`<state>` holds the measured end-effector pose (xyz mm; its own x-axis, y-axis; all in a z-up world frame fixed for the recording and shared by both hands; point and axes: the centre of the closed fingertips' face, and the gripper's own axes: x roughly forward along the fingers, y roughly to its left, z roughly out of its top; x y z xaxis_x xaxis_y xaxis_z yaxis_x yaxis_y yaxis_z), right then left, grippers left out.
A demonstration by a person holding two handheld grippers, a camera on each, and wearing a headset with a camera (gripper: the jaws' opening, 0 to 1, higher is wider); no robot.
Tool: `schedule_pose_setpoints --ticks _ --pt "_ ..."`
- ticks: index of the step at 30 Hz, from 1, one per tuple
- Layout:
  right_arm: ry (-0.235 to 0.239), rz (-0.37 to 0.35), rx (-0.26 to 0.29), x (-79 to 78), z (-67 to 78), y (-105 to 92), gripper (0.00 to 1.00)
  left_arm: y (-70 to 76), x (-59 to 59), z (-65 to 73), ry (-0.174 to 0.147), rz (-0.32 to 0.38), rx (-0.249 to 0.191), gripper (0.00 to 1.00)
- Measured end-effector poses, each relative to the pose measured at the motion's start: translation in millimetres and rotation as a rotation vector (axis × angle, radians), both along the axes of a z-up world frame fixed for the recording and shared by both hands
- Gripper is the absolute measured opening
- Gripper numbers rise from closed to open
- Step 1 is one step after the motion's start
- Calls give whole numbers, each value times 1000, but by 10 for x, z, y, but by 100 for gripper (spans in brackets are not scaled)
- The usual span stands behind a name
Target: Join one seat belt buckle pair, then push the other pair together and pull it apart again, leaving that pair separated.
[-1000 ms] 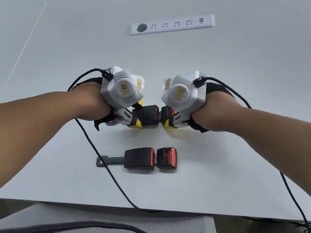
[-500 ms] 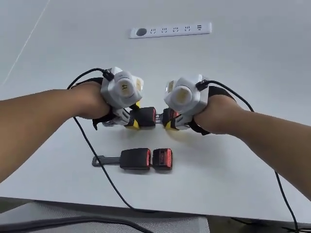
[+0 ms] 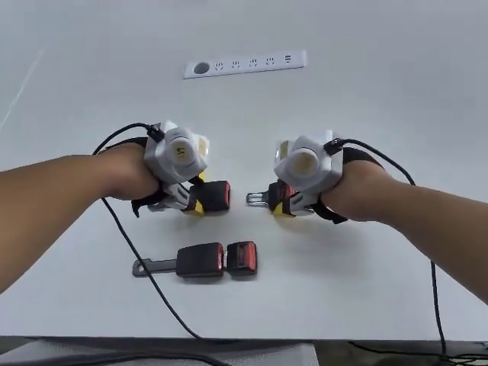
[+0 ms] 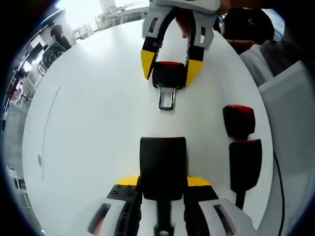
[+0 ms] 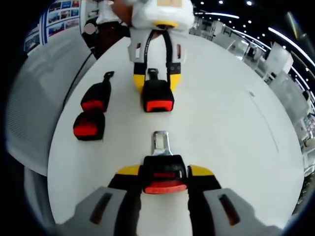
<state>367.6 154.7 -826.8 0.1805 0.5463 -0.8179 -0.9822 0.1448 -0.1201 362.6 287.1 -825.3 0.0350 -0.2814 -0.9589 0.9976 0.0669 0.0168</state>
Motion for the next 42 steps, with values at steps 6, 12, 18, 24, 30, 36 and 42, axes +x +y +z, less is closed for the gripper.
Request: schedule_pose_setpoints --ticks 6,12,18,24,30,36,42 --pt "18 -43 -15 -15 -9 -354 36 7 2 7 -4 15 -8 33" --pt "15 -80 -32 -50 33 -739 36 12 2 13 -4 35 -10 33" --pt "-9 -87 -83 -75 68 -1023 36 9 -5 18 -12 40 -5 33" --pt "-37 -133 -70 -22 89 -1099 42 -1 -8 20 -10 36 4 33" --pt "-71 -241 28 -16 204 -1100 57 28 -9 59 -95 60 12 34" --pt "-87 -341 142 -218 450 -1154 59 113 -25 457 -163 214 -181 49" --pt "-64 -393 203 -541 510 -1147 64 389 -252 719 -223 389 -254 72"
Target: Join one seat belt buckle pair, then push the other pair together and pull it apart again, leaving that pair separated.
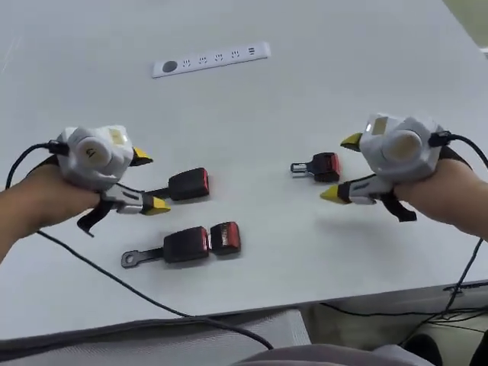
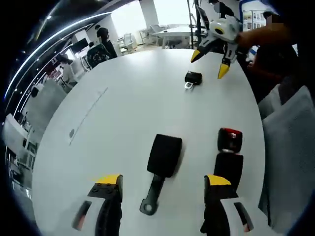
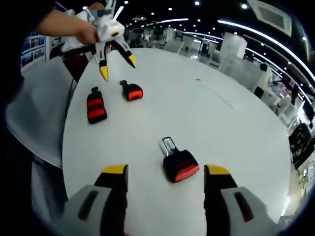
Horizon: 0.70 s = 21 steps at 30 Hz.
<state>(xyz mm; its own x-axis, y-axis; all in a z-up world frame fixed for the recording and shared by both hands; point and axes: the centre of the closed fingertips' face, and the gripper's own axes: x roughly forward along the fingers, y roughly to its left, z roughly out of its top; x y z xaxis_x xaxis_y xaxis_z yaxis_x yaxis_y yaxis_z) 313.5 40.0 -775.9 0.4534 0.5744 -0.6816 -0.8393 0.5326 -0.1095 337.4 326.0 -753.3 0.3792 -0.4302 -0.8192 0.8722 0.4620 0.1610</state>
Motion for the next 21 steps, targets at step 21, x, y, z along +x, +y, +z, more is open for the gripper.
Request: schedule_pose_setpoints --ticks 21 --pt "-11 -118 56 -715 228 -281 100 483 -1138 196 -115 243 -89 100"
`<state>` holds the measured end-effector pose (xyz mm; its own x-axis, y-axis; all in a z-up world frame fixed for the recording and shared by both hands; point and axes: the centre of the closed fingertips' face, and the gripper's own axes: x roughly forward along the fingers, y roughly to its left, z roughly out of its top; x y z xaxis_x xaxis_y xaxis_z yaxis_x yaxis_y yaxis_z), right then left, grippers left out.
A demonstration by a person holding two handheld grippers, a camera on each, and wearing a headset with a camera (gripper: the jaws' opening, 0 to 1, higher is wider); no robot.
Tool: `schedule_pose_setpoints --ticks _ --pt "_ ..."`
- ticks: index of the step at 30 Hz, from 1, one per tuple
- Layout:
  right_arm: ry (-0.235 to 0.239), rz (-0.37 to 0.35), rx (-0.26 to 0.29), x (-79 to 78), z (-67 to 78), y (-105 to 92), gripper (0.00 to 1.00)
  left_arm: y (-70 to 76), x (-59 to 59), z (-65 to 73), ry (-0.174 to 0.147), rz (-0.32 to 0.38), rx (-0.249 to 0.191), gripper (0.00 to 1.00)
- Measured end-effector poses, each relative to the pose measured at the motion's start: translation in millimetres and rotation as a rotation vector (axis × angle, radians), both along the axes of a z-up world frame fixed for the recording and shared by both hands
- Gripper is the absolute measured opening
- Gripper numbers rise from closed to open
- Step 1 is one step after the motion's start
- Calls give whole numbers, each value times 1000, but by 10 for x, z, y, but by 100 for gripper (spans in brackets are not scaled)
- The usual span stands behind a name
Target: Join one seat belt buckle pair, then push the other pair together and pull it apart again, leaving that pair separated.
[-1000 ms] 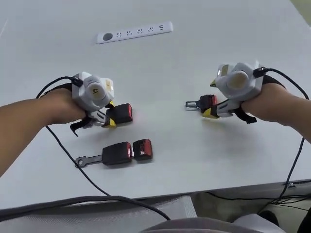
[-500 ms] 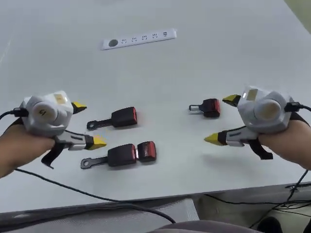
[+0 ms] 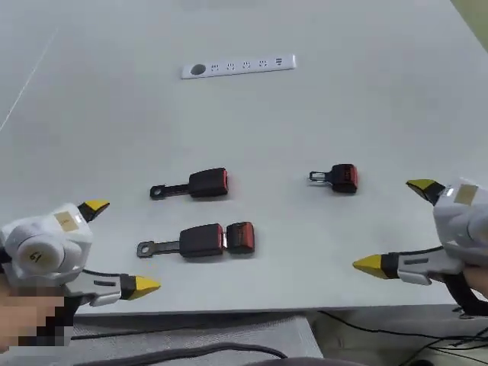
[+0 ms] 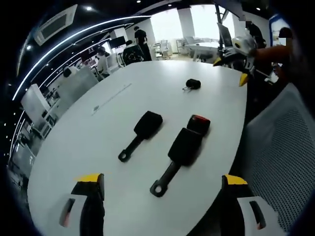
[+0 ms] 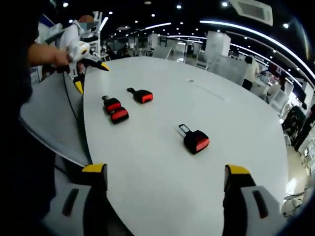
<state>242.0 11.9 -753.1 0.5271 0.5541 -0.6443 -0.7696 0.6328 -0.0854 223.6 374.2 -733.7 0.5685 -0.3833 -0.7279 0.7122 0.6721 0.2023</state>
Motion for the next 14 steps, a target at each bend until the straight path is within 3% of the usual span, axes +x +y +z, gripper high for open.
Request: schedule_pose_setpoints --ticks 3,5,9,13,14 --pt "-8 -25 9 9 45 -40 100 39 -3 66 -25 39 -19 100" --pt "-14 -41 21 25 83 -39 100 61 -14 63 -19 60 -38 100" --pt "-34 -57 49 51 165 17 100 100 -39 33 -19 69 -32 100" --pt "-40 -52 52 46 110 19 100 50 -77 -3 -5 68 -36 100" --pt "-11 -56 48 21 49 -8 100 15 -90 -11 -3 57 -34 100"
